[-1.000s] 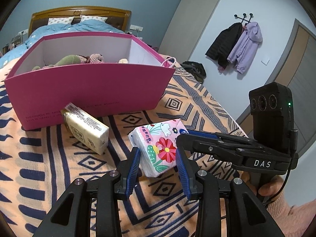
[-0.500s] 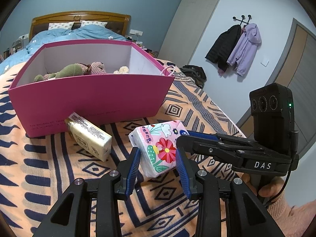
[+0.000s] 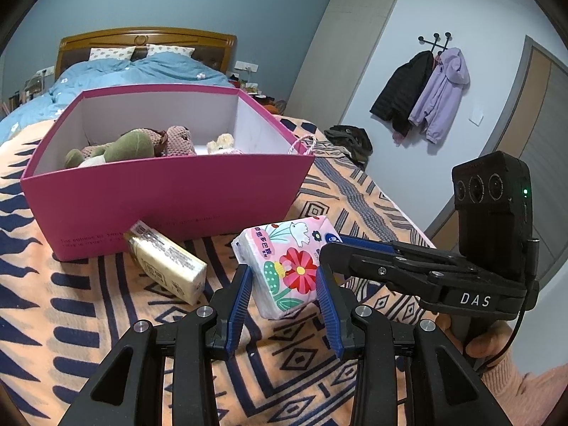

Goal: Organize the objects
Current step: 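Carry the pink tissue pack with the right gripper toward the pink box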

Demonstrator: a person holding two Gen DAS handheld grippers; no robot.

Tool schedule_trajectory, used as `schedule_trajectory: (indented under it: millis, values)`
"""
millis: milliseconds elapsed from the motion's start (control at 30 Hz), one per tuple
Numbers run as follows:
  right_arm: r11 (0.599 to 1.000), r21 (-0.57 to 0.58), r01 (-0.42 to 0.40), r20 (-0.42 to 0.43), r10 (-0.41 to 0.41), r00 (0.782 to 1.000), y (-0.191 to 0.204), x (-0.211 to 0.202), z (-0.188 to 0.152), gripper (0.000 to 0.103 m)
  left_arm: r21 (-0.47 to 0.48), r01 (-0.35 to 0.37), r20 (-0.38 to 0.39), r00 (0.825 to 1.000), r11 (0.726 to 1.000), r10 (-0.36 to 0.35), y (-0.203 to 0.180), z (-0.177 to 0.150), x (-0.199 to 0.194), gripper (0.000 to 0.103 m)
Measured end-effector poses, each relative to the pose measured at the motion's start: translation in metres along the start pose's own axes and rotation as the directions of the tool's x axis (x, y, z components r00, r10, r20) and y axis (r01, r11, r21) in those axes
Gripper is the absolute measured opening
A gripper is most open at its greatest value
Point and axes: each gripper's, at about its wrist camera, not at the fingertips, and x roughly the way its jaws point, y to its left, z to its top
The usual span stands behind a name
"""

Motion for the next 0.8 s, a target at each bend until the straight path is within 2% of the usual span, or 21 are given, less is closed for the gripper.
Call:
schedule_trajectory:
  millis: [800]
  values:
    - [0.999, -0.042, 0.001, 0.026, 0.0, 1.0, 0.005, 0.0, 0.019, 0.038, 0.013, -0.015, 0.035, 0.999, 1.0, 0.014, 0.0, 0.017, -0.004, 0.037]
